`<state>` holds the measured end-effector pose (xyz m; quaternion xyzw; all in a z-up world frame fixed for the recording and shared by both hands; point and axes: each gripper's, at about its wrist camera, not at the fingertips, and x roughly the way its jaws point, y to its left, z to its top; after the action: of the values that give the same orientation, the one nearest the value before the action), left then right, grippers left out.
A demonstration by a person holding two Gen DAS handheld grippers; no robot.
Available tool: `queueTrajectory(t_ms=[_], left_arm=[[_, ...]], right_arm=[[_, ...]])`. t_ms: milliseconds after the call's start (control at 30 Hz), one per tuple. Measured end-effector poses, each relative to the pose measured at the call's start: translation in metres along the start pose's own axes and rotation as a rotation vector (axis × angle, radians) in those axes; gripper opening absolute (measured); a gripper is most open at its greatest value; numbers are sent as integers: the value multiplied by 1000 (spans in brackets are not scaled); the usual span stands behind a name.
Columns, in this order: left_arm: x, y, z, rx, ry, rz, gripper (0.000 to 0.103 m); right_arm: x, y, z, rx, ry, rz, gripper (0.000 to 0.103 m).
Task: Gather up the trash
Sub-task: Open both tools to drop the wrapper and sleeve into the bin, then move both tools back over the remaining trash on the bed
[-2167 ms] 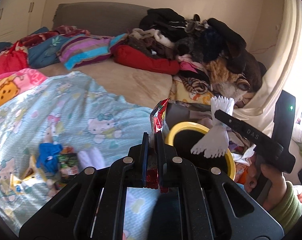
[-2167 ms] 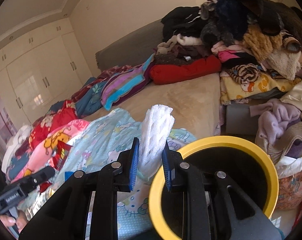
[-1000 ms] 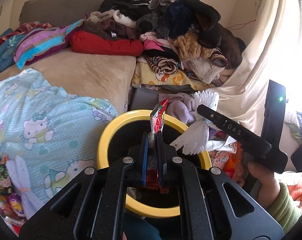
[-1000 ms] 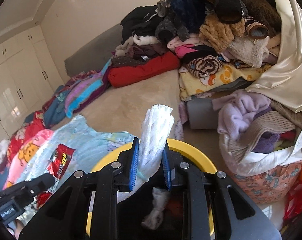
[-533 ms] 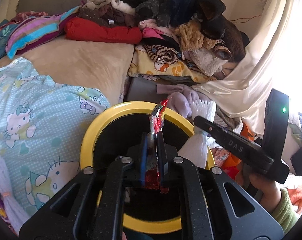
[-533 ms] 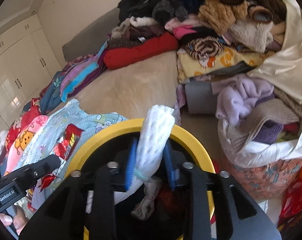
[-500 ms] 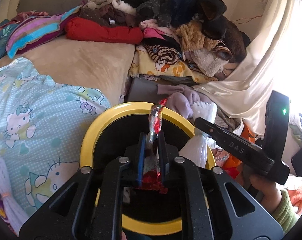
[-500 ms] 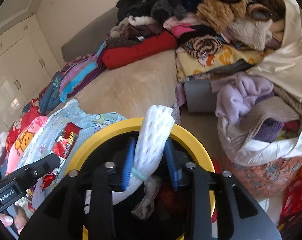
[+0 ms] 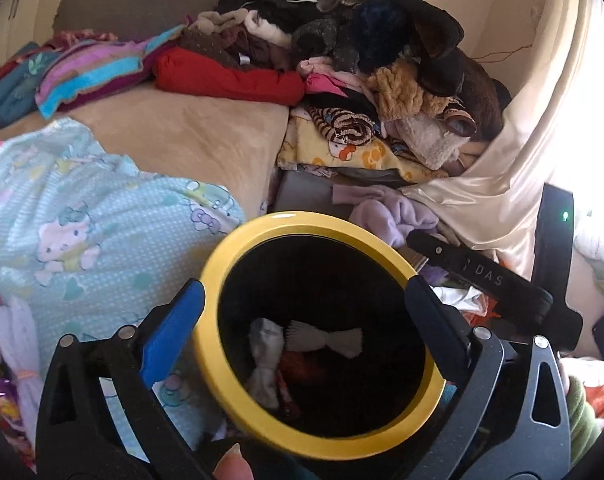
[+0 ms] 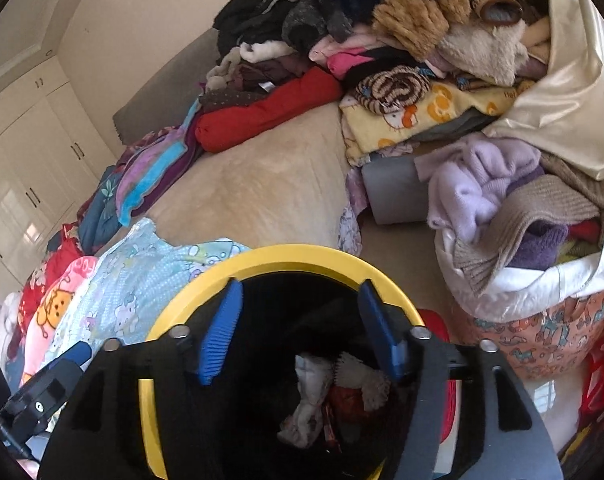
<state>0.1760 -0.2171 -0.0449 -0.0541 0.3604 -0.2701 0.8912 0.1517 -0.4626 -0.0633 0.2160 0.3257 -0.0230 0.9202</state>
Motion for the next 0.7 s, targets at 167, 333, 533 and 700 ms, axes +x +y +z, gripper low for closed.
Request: queueTrajectory(t_ms=[167,333,533,700], left_arm=[[-17,8,-3,5,-17,39,92],[-32,22,-6,-9,-40,75,92],[-54,31,-5,12,-70,111,92],[-69,40,-5,2,-92,127,92]], right_arm=[[-6,10,0,4,-26,3,80],[-10,24,1,-27,-39,-2,82],[-10,48,-2,-76,-44,6,82],[-12,73,-8,-130,-46,29,87]])
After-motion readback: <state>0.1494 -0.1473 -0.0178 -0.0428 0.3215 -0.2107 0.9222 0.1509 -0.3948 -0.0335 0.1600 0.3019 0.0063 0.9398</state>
